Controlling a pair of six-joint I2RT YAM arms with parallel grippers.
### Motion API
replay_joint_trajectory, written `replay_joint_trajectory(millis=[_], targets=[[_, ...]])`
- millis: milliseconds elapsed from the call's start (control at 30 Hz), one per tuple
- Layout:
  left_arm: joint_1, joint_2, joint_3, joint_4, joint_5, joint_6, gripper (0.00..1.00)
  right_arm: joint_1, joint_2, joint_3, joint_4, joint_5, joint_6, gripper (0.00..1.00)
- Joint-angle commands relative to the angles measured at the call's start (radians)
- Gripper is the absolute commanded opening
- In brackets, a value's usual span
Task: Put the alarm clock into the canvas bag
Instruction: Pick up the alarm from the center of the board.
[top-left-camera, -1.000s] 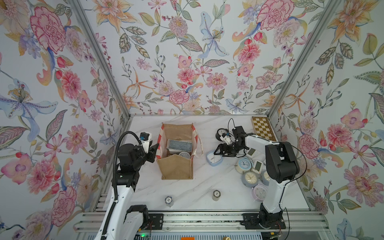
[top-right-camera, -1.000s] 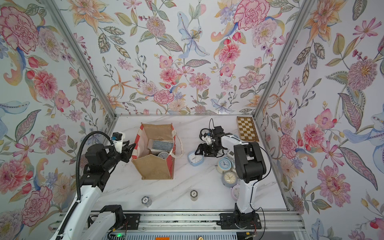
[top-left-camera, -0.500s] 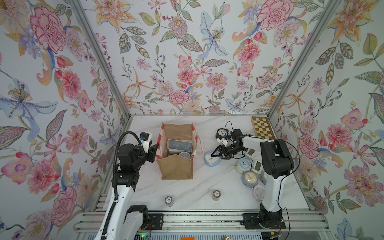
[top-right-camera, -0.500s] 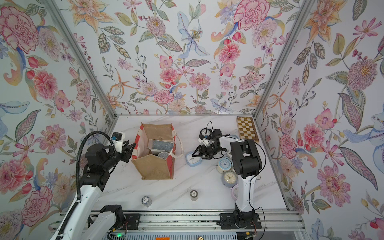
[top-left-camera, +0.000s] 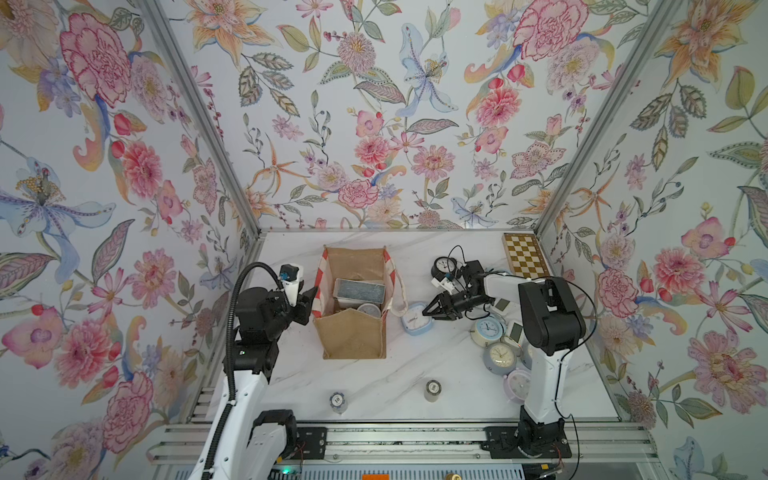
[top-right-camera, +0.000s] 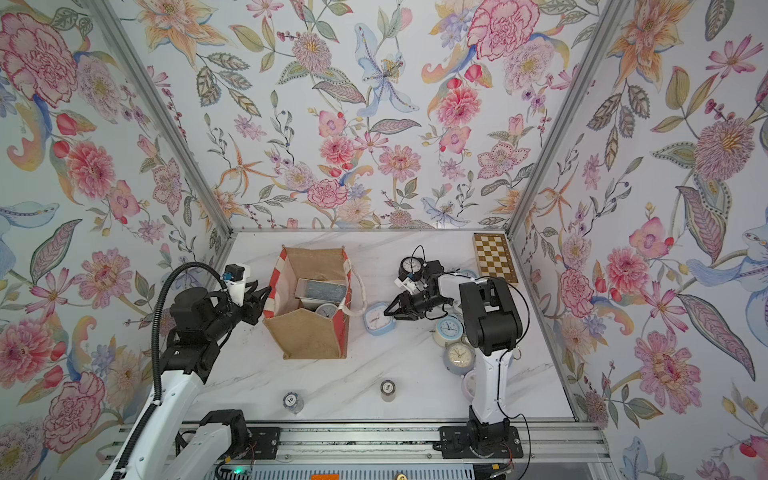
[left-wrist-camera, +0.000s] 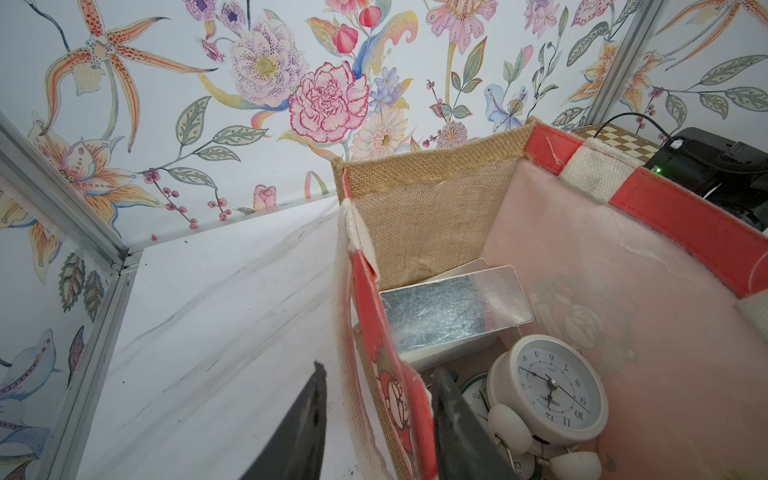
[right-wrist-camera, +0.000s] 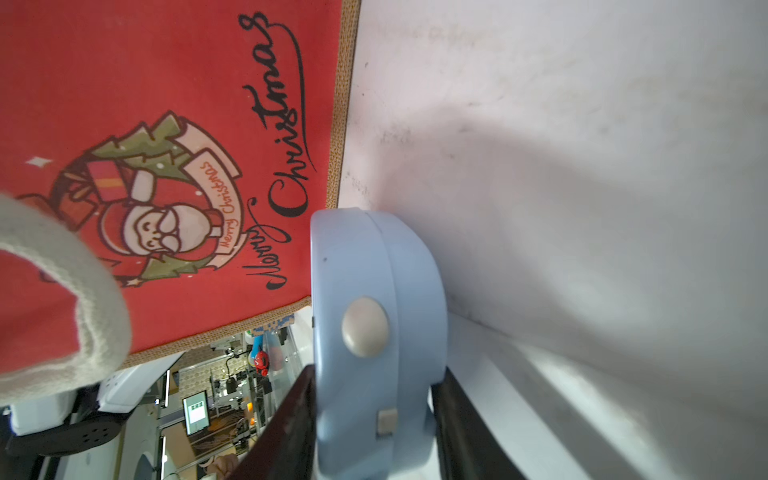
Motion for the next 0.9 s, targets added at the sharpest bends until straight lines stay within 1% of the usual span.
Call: replay_joint_trajectory(millis=[0, 167, 267, 333, 433, 567, 733, 800, 867], targets=[[0.005, 0.014, 0.011, -0.011, 0.001, 0.016, 0.43, -0.001, 0.000, -0.008, 0.002, -0.023, -0.007, 0.38], [0.006, 0.022, 0.013, -0.013, 0.003, 0.014, 0.43, -0.003, -0.041, -0.015, 0.003, -0.007, 0.006, 0.35], [0.006, 0.027, 0.014, -0.014, 0.007, 0.013, 0.41, -0.009, -0.099, -0.030, 0.013, 0.018, 0.023, 0.35], [0.006, 0.028, 0.015, -0.016, 0.006, 0.013, 0.38, -0.016, -0.140, -0.035, 0.013, 0.035, 0.034, 0.33], [0.006, 0.028, 0.015, -0.014, 0.010, 0.015, 0.32, -0.024, -0.200, -0.036, 0.013, 0.061, 0.056, 0.30], [0.006, 0.027, 0.016, -0.010, 0.028, 0.016, 0.23, -0.025, -0.301, -0.021, 0.014, 0.099, 0.092, 0.28], [0.007, 0.020, 0.014, -0.005, 0.041, 0.018, 0.14, -0.010, -0.403, 0.038, 0.012, 0.167, 0.150, 0.28], [0.006, 0.015, 0.014, -0.003, 0.044, 0.018, 0.11, 0.008, -0.440, 0.072, 0.012, 0.208, 0.169, 0.28], [0.005, 0.008, 0.011, -0.003, 0.042, 0.022, 0.07, 0.031, -0.466, 0.109, 0.011, 0.245, 0.180, 0.28]])
